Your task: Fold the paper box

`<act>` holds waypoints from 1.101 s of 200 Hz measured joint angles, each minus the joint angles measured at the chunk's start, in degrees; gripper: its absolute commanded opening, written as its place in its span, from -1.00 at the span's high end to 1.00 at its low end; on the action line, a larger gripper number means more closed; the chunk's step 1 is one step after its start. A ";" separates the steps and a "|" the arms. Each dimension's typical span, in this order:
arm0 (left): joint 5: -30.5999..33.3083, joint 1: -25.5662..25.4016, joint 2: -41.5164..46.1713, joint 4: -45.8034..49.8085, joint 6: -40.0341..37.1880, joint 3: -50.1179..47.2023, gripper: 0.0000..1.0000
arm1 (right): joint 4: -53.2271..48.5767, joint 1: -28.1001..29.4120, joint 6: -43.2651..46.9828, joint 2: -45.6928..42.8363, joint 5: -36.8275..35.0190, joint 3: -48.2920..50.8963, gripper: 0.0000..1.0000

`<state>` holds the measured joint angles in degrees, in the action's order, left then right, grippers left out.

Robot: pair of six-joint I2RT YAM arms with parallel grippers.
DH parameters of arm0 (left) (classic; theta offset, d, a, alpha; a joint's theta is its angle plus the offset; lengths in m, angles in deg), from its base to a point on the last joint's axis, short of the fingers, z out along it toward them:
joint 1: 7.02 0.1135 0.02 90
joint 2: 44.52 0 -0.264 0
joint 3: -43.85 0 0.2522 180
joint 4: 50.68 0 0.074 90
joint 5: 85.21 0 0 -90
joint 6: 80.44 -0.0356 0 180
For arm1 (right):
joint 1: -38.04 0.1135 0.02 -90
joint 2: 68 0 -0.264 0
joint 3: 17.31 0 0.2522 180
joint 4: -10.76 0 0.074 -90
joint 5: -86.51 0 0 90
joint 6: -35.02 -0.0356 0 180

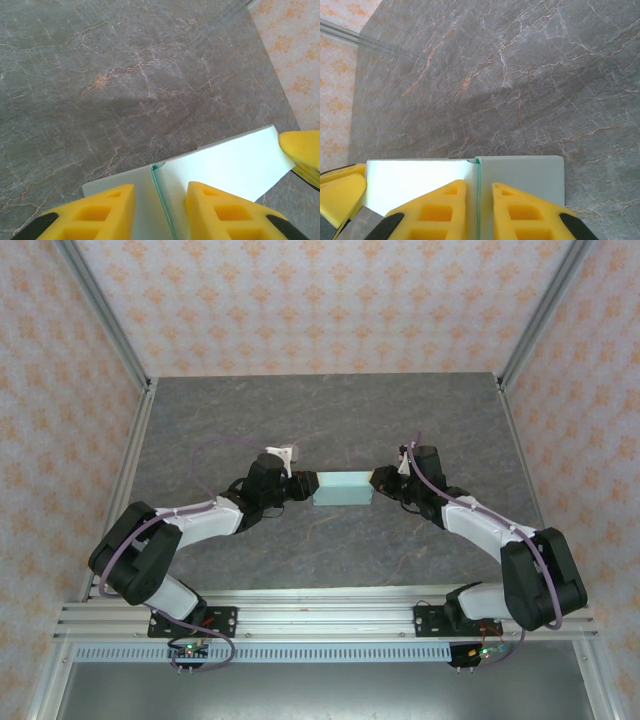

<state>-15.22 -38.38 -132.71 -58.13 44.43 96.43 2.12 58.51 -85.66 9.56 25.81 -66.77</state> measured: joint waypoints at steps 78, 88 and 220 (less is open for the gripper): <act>0.61 -0.09 -0.48 -2.60 2.21 -0.61 0.40 | 1.95 1.66 -1.68 0.22 -4.37 0.26 0.60; 0.98 -0.11 -0.48 -1.68 2.16 0.09 0.39 | 1.36 1.79 -1.64 -0.04 -4.70 -0.02 0.56; 1.95 -0.15 -1.14 3.87 0.68 3.78 0.39 | -3.08 0.85 0.74 -1.27 -2.64 -0.98 0.64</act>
<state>-13.28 -38.53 -133.84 -54.26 45.11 100.22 -0.96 59.36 -84.91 8.29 23.17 -67.76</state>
